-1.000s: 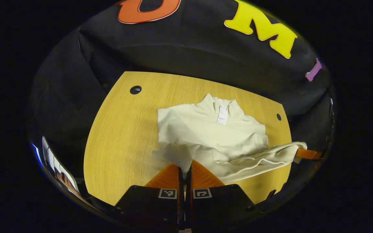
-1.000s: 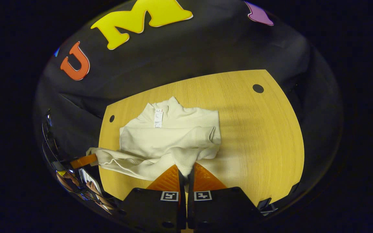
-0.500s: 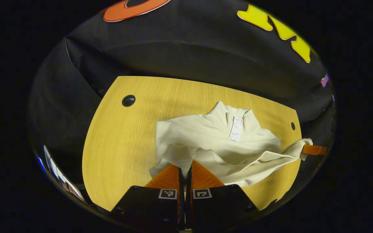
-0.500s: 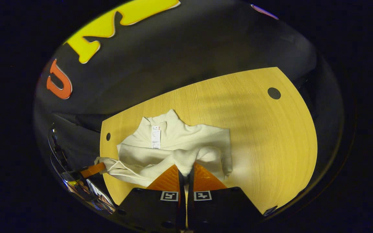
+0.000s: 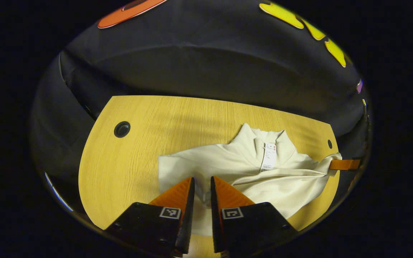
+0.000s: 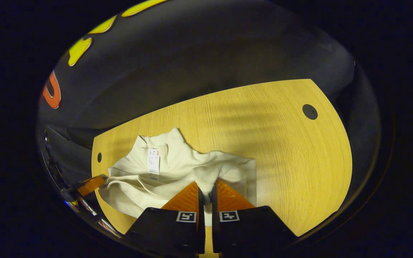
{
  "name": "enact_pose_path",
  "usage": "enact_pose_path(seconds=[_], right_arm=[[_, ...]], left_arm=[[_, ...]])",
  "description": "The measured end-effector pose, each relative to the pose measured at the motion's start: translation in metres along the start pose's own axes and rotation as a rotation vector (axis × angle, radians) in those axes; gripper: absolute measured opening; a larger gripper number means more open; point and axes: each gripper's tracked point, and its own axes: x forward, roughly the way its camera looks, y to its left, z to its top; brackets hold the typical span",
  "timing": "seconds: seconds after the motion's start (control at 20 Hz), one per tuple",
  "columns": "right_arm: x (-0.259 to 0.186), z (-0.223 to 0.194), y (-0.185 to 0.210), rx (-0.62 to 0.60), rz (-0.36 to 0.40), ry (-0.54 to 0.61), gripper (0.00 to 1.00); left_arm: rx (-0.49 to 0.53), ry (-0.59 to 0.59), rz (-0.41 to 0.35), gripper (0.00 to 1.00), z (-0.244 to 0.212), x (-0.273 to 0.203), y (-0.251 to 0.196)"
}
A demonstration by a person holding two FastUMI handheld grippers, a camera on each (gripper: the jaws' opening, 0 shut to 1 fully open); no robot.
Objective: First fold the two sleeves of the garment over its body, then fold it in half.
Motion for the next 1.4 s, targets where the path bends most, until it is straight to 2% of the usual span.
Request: enact_pose_path(seconds=[0.1,0.15,0.2,0.25,0.3,0.35,0.4,0.45,0.5,0.55,0.6,0.65,0.75,0.8,0.9,1.15,1.4], right_arm=[[0.010,0.001,0.004,-0.012,-0.013,-0.019,0.12],[0.017,0.004,0.005,-0.018,-0.019,-0.041,0.12],[0.019,0.009,0.004,-0.024,-0.023,-0.072,0.14],[0.017,0.013,0.005,-0.022,-0.024,-0.093,0.22],[0.015,0.015,0.007,-0.024,-0.015,-0.109,0.22],[0.011,0.018,0.008,-0.023,-0.009,-0.125,0.28],[0.009,0.019,0.009,-0.032,-0.002,-0.142,0.29],[0.004,0.018,0.011,-0.050,0.004,-0.158,0.42],[0.001,0.018,0.009,-0.076,-0.016,-0.179,0.63],[-0.003,0.020,0.010,-0.108,-0.028,-0.196,0.66],[-0.009,0.020,0.011,-0.134,-0.039,-0.213,0.75],[-0.019,0.020,0.011,-0.154,-0.051,-0.232,0.80],[-0.045,0.021,0.016,-0.175,-0.050,-0.274,0.83],[-0.059,0.024,0.022,-0.180,-0.043,-0.302,0.88],[-0.090,0.027,0.027,-0.200,-0.037,-0.363,0.91],[-0.196,0.023,0.043,-0.287,-0.042,-0.534,0.94],[-0.304,0.007,0.053,-0.292,-0.012,-0.717,0.95]], left_arm=[[0.008,-0.018,-0.005,0.52,0.003,0.006,-0.005],[0.008,-0.019,-0.001,0.76,0.002,0.010,-0.005],[0.000,-0.029,0.001,0.83,0.003,0.013,-0.003],[-0.011,-0.032,0.004,0.88,0.003,0.013,-0.002],[-0.015,-0.050,0.010,0.90,0.005,0.012,0.001],[-0.014,-0.070,0.016,1.00,0.006,0.012,0.002],[-0.009,-0.088,0.015,0.95,0.008,0.009,0.003],[-0.004,-0.108,0.017,0.97,0.010,0.007,0.005],[0.000,-0.127,0.021,0.97,0.011,0.002,0.009],[0.004,-0.143,0.026,0.98,0.013,-0.003,0.010],[0.010,-0.164,0.028,0.98,0.016,-0.010,0.008],[0.019,-0.200,0.035,0.98,0.018,-0.020,0.007],[0.027,-0.270,0.043,1.00,0.028,-0.047,0.006],[0.025,-0.307,0.048,0.98,0.032,-0.062,0.006],[0.022,-0.393,0.056,0.98,0.046,-0.098,0.006],[0.102,-0.566,0.105,0.97,0.064,-0.199,-0.001],[0.111,-0.692,0.094,0.97,0.053,-0.290,-0.019]])
